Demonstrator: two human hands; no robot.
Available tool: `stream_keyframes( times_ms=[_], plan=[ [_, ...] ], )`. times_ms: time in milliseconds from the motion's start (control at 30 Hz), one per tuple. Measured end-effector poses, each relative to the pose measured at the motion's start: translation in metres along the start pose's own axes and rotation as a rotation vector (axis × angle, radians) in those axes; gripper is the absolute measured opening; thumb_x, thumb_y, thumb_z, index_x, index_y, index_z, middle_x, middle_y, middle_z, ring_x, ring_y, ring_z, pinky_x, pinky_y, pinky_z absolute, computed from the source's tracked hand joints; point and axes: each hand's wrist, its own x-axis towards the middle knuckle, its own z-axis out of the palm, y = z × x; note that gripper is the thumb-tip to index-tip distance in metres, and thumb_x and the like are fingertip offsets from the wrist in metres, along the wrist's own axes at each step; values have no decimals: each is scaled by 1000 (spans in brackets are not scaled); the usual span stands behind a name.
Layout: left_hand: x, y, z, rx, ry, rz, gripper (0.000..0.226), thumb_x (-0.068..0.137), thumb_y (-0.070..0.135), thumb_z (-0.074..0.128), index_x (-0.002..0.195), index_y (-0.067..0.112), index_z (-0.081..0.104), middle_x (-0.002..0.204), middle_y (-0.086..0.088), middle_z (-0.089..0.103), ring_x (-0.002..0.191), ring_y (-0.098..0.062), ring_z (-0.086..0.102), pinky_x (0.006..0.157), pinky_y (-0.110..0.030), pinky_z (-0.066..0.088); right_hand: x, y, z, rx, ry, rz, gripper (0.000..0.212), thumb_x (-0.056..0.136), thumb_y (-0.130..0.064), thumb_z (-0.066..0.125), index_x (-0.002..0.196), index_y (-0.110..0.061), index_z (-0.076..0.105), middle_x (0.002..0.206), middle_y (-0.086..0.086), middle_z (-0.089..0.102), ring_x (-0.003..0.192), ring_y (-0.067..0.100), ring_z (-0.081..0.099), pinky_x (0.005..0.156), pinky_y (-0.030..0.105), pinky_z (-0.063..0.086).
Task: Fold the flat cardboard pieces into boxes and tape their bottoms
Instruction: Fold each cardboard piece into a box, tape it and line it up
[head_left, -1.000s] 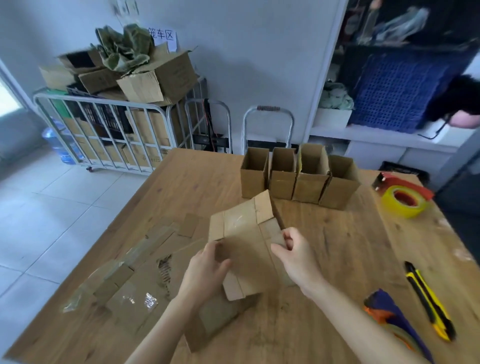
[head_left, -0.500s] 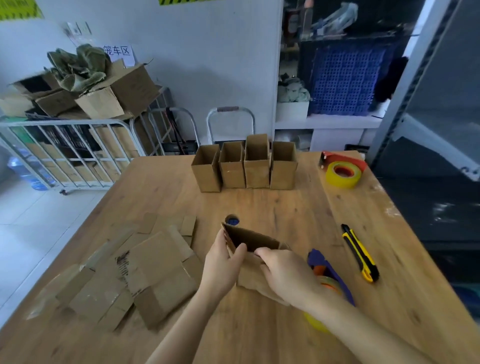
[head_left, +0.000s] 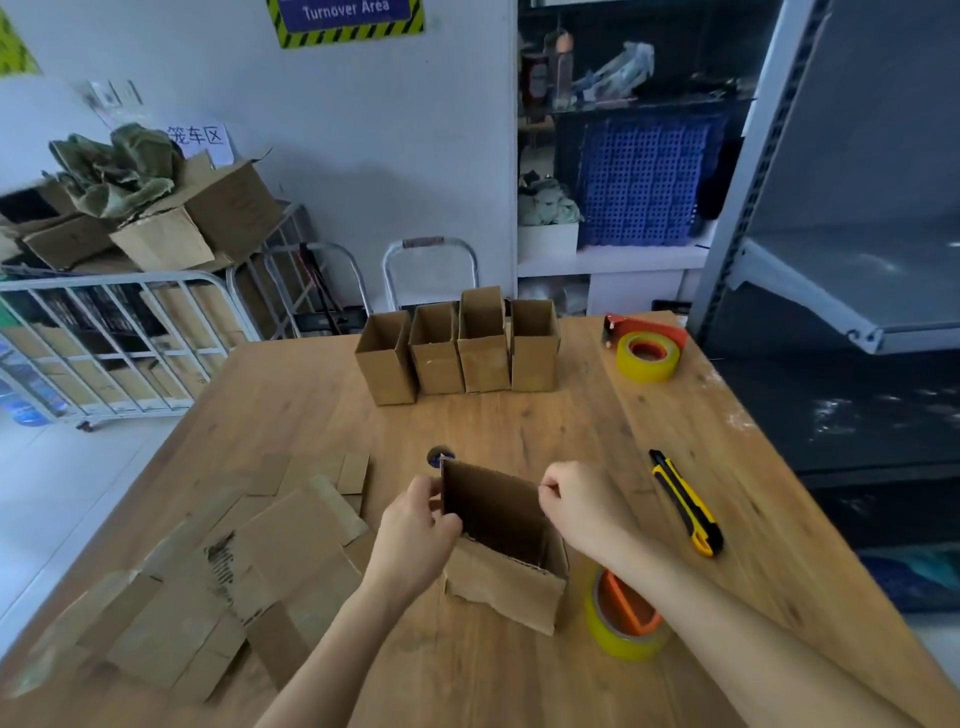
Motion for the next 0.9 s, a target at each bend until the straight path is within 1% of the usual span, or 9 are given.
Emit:
stream_keyframes(
  times_ms=[133,233,400,500,567,633,733,800,900],
  plan=[
    [4,-9,-22,219,-139,173,37,92,16,51,127,22,58,127,13,53,116,-3,48,96,-20,40,17,-5,5,29,79,69,24,99,-21,48,83,-12,64,72,0,59,64,13,53,45,17,26],
    [6,-10,-21,298,-341,238,36,92,25,40,107,17,72,124,16,56,111,-1,51,98,-19,41,18,-10,12,43,116,56,22,99,-29,52,89,-13,64,71,-5,56,63,9,53,47,13,27],
    [16,-19,-14,278,-325,237,36,97,19,38,111,16,71,133,5,58,113,-4,52,85,-5,34,-6,-9,22,441,186,79,7,99,-21,53,104,-18,54,84,-5,67,68,8,67,61,17,55],
    [15,-27,-13,259,-329,278,38,99,21,36,122,19,66,141,8,51,130,-1,40,101,-10,29,-28,10,22,565,65,22,34,94,7,41,96,-23,57,97,-4,70,88,6,68,83,28,57],
    [13,-28,-13,241,-323,300,38,102,29,34,119,23,67,134,9,57,124,3,45,94,-5,32,-38,21,18,458,-86,-66,52,84,14,37,102,-30,61,116,-11,64,110,2,60,98,26,50],
    [11,-26,-13,246,-318,317,41,102,39,31,114,25,68,124,10,61,112,6,51,83,-5,37,-42,25,13,192,-251,-178,55,82,8,42,118,-29,61,137,-20,47,129,2,45,105,25,43],
    [14,-31,-13,286,-315,345,49,99,47,30,125,22,64,135,8,55,130,-3,42,98,-18,38,-39,18,10,-11,-357,-209,44,91,-26,55,135,-24,54,149,-20,34,134,2,35,109,28,37],
    [15,-34,-13,302,-320,345,50,97,50,33,125,23,64,134,13,53,131,-2,40,99,-20,38,-35,11,12,47,-280,-170,43,92,-45,56,126,-21,62,140,-12,49,125,5,46,105,30,40],
    [17,-32,-14,298,-263,316,29,95,46,48,102,28,69,103,16,67,97,-3,62,71,-10,45,-31,5,19,167,-45,-74,32,91,-41,62,114,-19,66,111,-8,64,99,7,59,88,30,50]
  ],
)
